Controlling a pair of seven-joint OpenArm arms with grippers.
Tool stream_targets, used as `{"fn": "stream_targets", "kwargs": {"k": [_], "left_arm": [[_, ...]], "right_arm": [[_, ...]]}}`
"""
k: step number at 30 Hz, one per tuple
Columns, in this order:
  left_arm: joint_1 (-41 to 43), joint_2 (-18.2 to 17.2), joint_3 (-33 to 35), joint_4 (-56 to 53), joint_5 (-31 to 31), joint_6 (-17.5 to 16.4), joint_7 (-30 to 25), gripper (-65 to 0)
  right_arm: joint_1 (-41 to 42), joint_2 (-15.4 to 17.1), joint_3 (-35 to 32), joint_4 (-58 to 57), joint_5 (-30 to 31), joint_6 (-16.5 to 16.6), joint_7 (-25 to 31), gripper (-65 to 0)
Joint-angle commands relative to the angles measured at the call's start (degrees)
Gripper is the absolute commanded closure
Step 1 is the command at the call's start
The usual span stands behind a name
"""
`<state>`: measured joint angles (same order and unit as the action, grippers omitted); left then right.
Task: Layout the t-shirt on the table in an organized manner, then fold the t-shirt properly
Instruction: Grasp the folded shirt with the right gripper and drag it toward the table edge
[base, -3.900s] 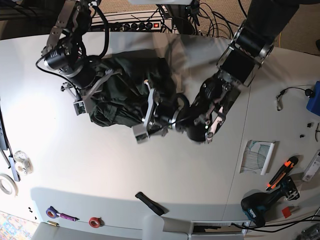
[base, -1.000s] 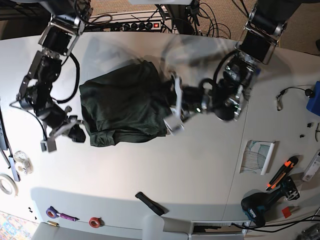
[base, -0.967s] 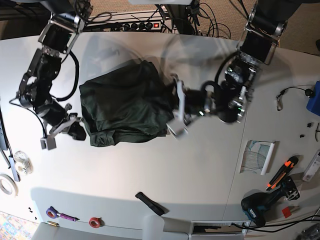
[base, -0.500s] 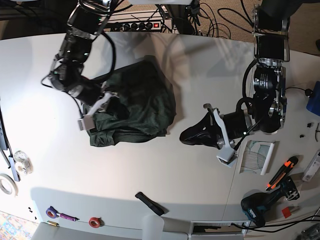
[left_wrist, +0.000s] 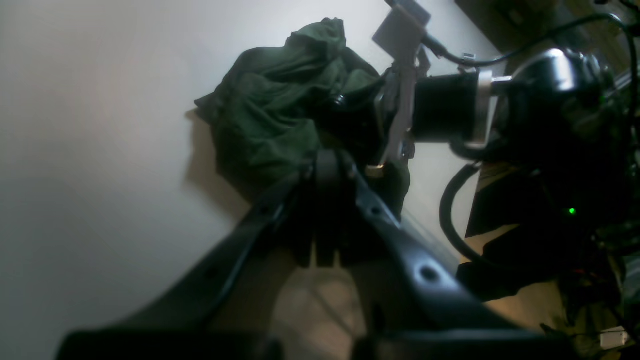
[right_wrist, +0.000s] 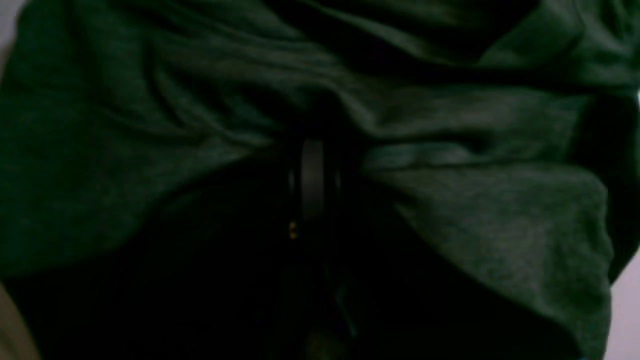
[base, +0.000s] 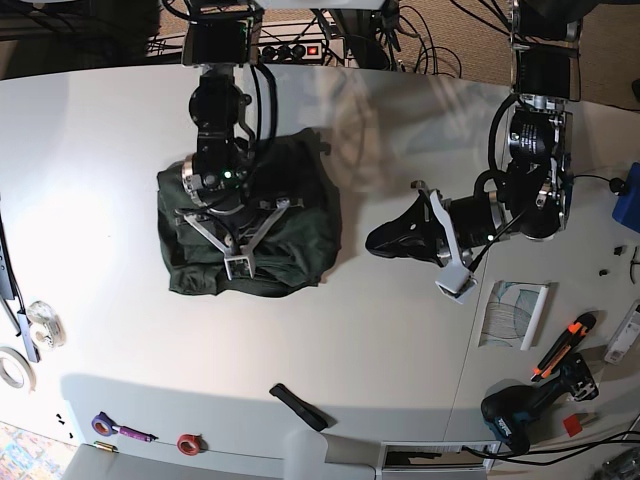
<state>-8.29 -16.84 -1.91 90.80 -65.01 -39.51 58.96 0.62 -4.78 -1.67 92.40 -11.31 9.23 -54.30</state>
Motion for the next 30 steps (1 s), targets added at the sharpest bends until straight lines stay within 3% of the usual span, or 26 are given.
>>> {"fn": "stream_targets", "kwargs": {"k": [1,10,12,18,23,30], "left_arm": [[-1.0,-0.3,-0.2,0.9,-1.6,-0.5,-0.9,0.0],[-1.0,-0.3,-0.2,0.9,-1.7,-0.5,-0.7,0.0],[-1.0,-0.3,-0.2,0.9,-1.7,-0.5,-0.7,0.0],[-0.4,-0.3,-0.2,0.9,-1.9,-0.5,-0.8,0.0],[1.1,0.0,-0.2,0.9,-1.8,-0.5,-0.9,0.0],[2.7,0.1,-0.2,0.9,-1.9,-0.5,-1.1,0.0]], "right_arm": [[-1.9,2.0,0.8,-0.6,-3.7,-1.6,-6.7,0.0],[-10.4,12.6,8.2,-0.6,-0.9,-4.3,-4.4,0.0],[-11.1,14.6,11.5,-0.6,0.9,-3.1,-3.3,0.0],[-11.3,20.6,18.8,-1.4,6.8,5.0,1.2,0.0],[-11.0,26.5,18.1,-5.0,7.0,7.0,4.6,0.0],[-9.0,31.8,18.1,-14.4,8.5,10.2,8.5,0.0]]}}
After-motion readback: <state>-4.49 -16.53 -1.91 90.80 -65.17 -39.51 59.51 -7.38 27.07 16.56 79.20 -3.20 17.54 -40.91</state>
